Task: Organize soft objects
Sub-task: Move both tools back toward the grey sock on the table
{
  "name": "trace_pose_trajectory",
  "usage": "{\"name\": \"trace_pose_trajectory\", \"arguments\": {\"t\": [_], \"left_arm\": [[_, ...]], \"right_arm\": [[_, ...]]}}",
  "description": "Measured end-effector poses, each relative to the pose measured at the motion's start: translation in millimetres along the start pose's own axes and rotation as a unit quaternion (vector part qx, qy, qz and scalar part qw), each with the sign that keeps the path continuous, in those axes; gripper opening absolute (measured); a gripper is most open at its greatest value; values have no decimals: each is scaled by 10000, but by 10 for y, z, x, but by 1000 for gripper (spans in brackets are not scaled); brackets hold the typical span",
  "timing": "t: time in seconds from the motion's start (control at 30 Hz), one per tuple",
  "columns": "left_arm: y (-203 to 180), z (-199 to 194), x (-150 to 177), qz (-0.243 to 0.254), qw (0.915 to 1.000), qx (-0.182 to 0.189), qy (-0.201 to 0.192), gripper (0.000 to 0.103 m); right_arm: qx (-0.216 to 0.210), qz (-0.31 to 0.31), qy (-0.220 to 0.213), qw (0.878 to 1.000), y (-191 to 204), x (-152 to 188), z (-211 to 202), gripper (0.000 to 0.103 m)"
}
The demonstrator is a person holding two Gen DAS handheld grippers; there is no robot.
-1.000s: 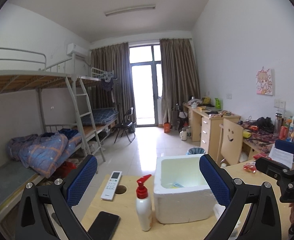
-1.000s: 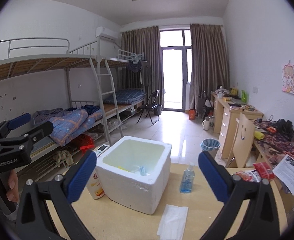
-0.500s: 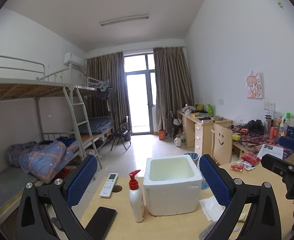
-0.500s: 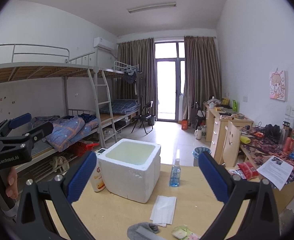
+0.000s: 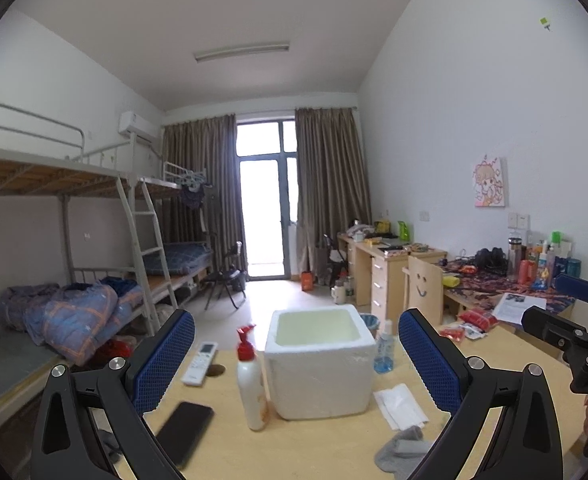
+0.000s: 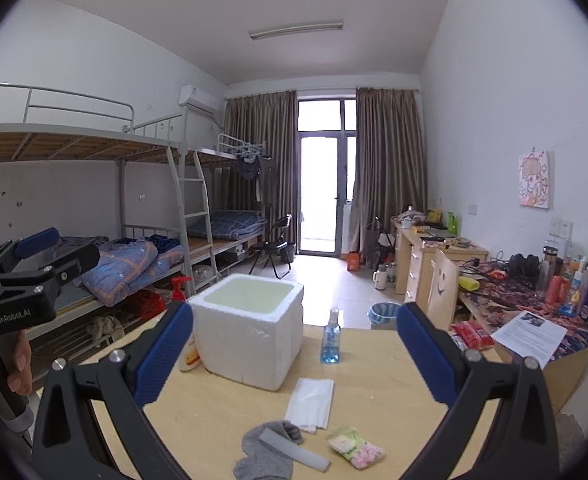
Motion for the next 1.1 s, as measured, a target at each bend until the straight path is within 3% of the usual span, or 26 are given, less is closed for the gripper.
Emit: {"name": "trace_pose_trajectory", "arguments": {"t": [0.47,0.77,1.1], "left_arm": [[-132,31,614,-356,9978,494,268,102],[-242,91,1019,-591,9964,445,414,102],[-438,226,1200,-172,9967,371,707,102]], "right_arm": [[251,93,67,9996,-200,631,-163,103],[236,209,204,9993,-290,1085,-162,103],[205,433,497,9976,-381,1237,-77,103]]}}
Point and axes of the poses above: each gripper's, at about its wrist camera, not at the fingertips, and z roughly the way its jaws point, y to its left, x to its underside, the point moved 2 cm from there along z, roughly the way its jaws point, and after that the axes turned 4 degrees about y, right-handed, at the moved point
